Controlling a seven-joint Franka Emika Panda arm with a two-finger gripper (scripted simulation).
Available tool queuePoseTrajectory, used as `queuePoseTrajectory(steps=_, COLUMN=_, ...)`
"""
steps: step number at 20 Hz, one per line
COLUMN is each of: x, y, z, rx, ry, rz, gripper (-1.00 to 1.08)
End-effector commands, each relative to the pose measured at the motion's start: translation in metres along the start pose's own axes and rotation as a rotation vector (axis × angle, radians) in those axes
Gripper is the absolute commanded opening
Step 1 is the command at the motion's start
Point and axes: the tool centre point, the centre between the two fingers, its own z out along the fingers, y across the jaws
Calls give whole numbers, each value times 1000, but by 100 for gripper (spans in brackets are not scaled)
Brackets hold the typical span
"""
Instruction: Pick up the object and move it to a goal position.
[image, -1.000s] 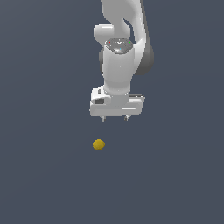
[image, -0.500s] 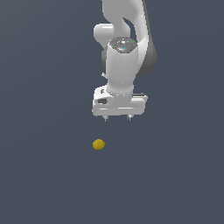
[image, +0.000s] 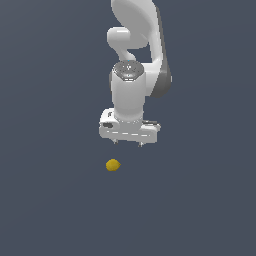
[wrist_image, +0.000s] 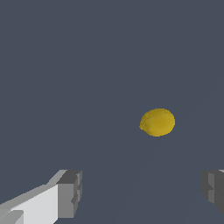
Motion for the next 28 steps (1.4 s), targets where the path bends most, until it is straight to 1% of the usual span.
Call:
queuePoseTrajectory(steps=1, x=6, y=9, z=14, rx=0, ry=-10, rz=76, gripper=100)
queuePoseTrajectory(steps=8, x=21, y=39, z=58, rx=-6, ry=-38, rz=318, gripper=100)
queuePoseTrajectory(steps=14, x=27, y=58, z=85, rx=-15, ry=-51, rz=458, gripper=100)
queuePoseTrajectory(steps=20, x=29, y=67, z=98, rx=-21, ry=-58, rz=527, gripper=100)
queuePoseTrajectory(steps=28, x=29, y=68, z=105, rx=-22, ry=-59, rz=531, gripper=100)
